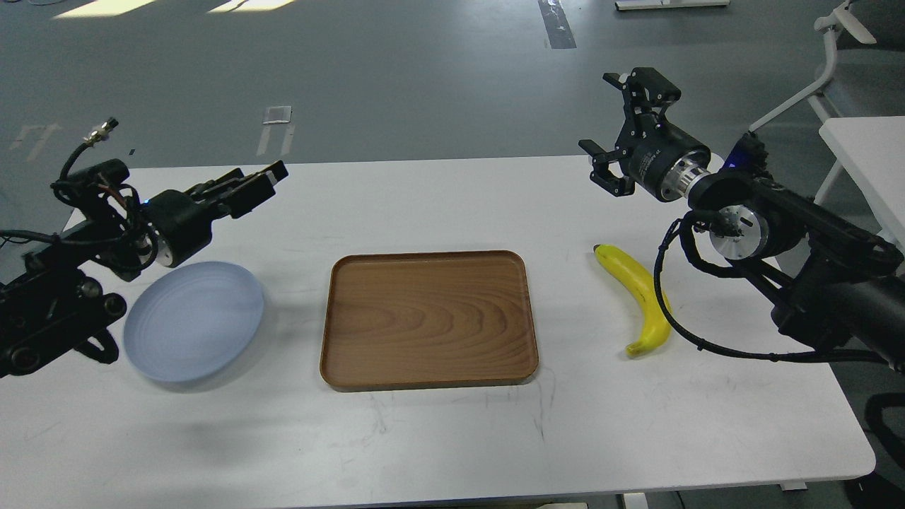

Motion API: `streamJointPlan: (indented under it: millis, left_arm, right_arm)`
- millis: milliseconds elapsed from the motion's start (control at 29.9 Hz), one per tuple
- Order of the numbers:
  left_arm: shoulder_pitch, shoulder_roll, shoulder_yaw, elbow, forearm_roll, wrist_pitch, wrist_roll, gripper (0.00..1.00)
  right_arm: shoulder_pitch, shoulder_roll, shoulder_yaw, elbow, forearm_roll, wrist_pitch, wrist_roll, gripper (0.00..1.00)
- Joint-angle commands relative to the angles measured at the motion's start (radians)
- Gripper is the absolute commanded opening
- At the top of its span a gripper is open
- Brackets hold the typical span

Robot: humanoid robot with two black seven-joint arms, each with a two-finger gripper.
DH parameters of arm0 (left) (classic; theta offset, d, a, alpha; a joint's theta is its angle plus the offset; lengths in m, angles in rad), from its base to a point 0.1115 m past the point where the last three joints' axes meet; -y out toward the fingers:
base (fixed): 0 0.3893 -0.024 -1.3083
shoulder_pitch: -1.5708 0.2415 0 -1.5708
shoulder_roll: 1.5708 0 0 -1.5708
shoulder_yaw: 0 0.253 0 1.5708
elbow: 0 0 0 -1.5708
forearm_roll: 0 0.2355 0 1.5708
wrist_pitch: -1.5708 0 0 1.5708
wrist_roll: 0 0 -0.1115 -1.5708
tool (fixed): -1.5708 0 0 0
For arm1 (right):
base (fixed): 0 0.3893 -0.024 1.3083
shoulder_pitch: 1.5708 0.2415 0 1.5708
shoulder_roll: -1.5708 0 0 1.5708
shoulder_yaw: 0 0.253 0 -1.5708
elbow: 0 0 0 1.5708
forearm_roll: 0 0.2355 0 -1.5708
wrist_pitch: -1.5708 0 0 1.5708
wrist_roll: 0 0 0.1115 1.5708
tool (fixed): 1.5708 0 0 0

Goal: Place banana on plate with both arms
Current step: 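Lower the left gripper to the rim of the pale blue plate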

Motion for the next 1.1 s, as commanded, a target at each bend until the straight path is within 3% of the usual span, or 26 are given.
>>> streamJointPlan:
  millis: [0,134,569,870,1070]
  left_arm:
    - [0.019,0.076,0.12,0.011,-0.009,0.074,-0.002,0.98]
    - [0.085,0.103,0.123,0.039,-0.029,0.111,-0.005,0.97]
    - [0.203,0.087,0.124,0.107,-0.14,0.111,-0.007,0.97]
    - [0.246,0.018,0.124,0.218,-0.14,0.111,-0.069,0.96]
    - [0.255,0.013,0.129,0.229,-0.14,0.111,-0.069,0.96]
  right_arm:
    - [0.0,0.0,0.0,0.0,-0.002,0.0,0.0,1.0]
    - [-0.005,0.0,-0.006,-0.001,-0.005,0.0,0.0,1.0]
    - [-0.005,0.0,-0.006,-0.001,-0.005,0.0,0.0,1.0]
    - [-0.003,-0.001,-0.008,-0.001,-0.005,0.0,0.0,1.0]
    - [-0.003,0.0,-0.012,-0.001,-0.005,0.0,0.0,1.0]
